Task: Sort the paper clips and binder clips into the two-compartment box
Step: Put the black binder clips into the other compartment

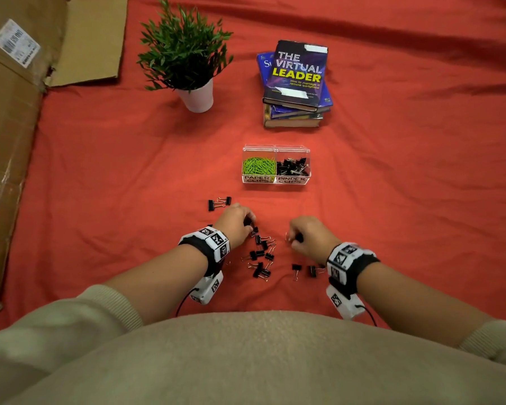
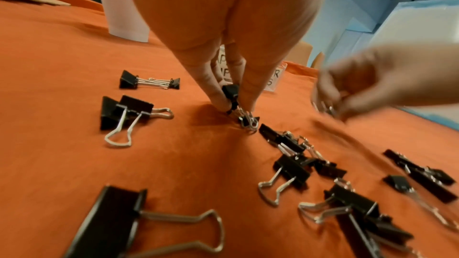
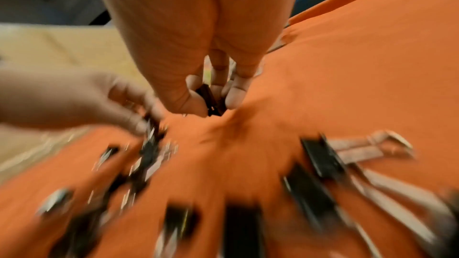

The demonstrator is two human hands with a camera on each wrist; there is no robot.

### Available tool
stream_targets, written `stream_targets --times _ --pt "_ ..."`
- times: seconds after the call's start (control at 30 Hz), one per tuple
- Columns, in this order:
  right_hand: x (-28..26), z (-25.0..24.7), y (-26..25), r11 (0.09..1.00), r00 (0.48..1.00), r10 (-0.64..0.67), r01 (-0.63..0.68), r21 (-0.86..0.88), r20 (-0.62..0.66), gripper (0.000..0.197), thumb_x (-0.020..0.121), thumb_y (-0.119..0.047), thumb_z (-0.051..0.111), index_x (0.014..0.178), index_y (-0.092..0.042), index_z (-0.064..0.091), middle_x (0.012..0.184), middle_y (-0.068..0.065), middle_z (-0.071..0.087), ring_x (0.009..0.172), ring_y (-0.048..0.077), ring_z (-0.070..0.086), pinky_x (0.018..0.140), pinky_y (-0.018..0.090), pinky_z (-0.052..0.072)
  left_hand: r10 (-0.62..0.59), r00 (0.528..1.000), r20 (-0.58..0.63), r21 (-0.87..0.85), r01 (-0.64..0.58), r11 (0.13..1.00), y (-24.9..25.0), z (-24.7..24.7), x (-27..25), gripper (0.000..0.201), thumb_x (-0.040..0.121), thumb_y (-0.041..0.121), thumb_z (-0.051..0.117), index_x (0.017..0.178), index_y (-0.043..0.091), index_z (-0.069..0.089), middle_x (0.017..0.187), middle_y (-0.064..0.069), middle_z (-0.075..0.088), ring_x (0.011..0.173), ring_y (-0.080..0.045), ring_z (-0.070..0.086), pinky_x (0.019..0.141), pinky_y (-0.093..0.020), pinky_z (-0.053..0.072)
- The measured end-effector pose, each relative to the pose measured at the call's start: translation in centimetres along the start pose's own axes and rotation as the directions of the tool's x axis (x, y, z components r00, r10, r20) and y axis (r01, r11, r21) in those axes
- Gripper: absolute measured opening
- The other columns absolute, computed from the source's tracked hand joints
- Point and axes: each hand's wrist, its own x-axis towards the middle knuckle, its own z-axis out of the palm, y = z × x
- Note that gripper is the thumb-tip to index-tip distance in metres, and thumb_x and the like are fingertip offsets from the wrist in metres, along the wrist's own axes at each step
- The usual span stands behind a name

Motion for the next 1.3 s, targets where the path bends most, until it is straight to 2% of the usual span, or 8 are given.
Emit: stream_targets --times 0.07,0.17,0.37,0.57,0.67,0.83,1.1,1.3 --pt "1.6 -2.4 0.2 0.994 0.985 0.067 -0.052 0.099 -0.156 0.012 0.072 -0.003 0.064 0.072 -0.013 0.056 0.07 -0.013 0.051 0.066 0.001 0.047 0.07 0.026 0.044 0.035 0.999 0.02 0.034 -0.035 0.999 0.1 0.0 0.1 0.024 0.086 0.008 0.063 0.108 0.016 0.064 0.116 -0.005 0.05 0.11 -0.021 0.053 0.093 -0.022 0.037" --pt "4.5 -6.1 -0.1 0.987 0.955 0.123 -0.089 0.132 -0.271 0.011 0.072 -0.004 0.065 0.075 -0.01 0.057 0.075 -0.002 0.057 0.065 0.009 0.05 0.06 0.018 0.039 0.091 0.994 0.059 0.08 -0.096 0.992 0.5 -0.1 0.1 0.027 0.086 0.002 0.058 0.11 0.014 0.063 0.115 -0.005 0.05 0.107 -0.021 0.054 0.091 -0.021 0.038" --pt "9.3 -9.1 0.0 0.985 0.94 0.159 -0.129 0.117 -0.302 0.013 0.073 -0.003 0.064 0.084 -0.009 0.06 0.086 0.009 0.063 0.077 0.021 0.055 0.067 0.025 0.04 0.145 0.981 0.128 0.205 -0.169 0.964 0.5 0.1 0.3 0.031 0.086 0.003 0.054 0.115 0.012 0.062 0.114 -0.01 0.051 0.107 -0.03 0.054 0.093 -0.035 0.044" --pt "7.1 -7.8 0.3 0.997 0.975 0.023 -0.038 -0.066 -0.222 0.025 0.078 -0.014 0.064 0.102 -0.016 0.061 0.108 0.006 0.061 0.104 0.026 0.051 0.094 0.036 0.04 0.183 0.969 0.165 0.299 -0.226 0.927 -0.1 0.2 0.2 0.034 0.089 0.015 0.057 0.121 0.025 0.061 0.114 -0.008 0.049 0.106 -0.027 0.052 0.085 -0.04 0.049" --pt "3.4 -6.3 0.5 0.98 0.998 0.068 -0.063 -0.189 0.017 0.026 0.08 -0.021 0.062 0.106 -0.021 0.058 0.11 0.003 0.055 0.107 0.023 0.047 0.095 0.036 0.041 0.208 0.961 0.183 0.316 -0.258 0.913 -0.4 0.1 0.3 0.034 0.086 0.017 0.062 0.12 0.025 0.062 0.113 -0.006 0.048 0.104 -0.026 0.053 0.085 -0.039 0.049" --pt "-3.0 -3.5 2.4 0.94 0.936 0.213 -0.117 -0.322 0.28 0.054 0.07 -0.037 0.069 0.118 -0.029 0.046 0.116 0.003 0.04 0.108 0.024 0.04 0.09 0.043 0.047 0.19 0.96 0.207 0.363 -0.255 0.896 -0.1 0.1 0.5 0.028 0.085 0.018 0.064 0.113 0.023 0.06 0.115 -0.005 0.046 0.107 -0.026 0.051 0.086 -0.042 0.05" --pt "-6.4 -1.1 3.9 0.96 0.939 0.176 -0.097 -0.264 0.295 0.036 0.077 -0.011 0.06 0.112 -0.017 0.052 0.113 0.003 0.043 0.102 0.024 0.045 0.084 0.038 0.045 0.209 0.948 0.24 0.456 -0.3 0.838 0.7 0.0 0.8 0.019 0.085 0.022 0.064 0.099 0.02 0.05 0.109 0.003 0.05 0.101 -0.023 0.046 0.076 -0.04 0.049" --pt "-6.4 -0.4 4.4 0.992 0.962 0.123 -0.112 -0.06 0.244 0.023 0.074 -0.002 0.059 0.095 -0.01 0.058 0.101 0.005 0.055 0.095 0.023 0.054 0.082 0.029 0.044 0.161 0.962 0.221 0.282 -0.221 0.934 0.9 -0.4 1.2 0.015 0.081 0.009 0.063 0.091 0.016 0.053 0.095 -0.003 0.062 0.092 -0.027 0.059 0.075 -0.034 0.047"
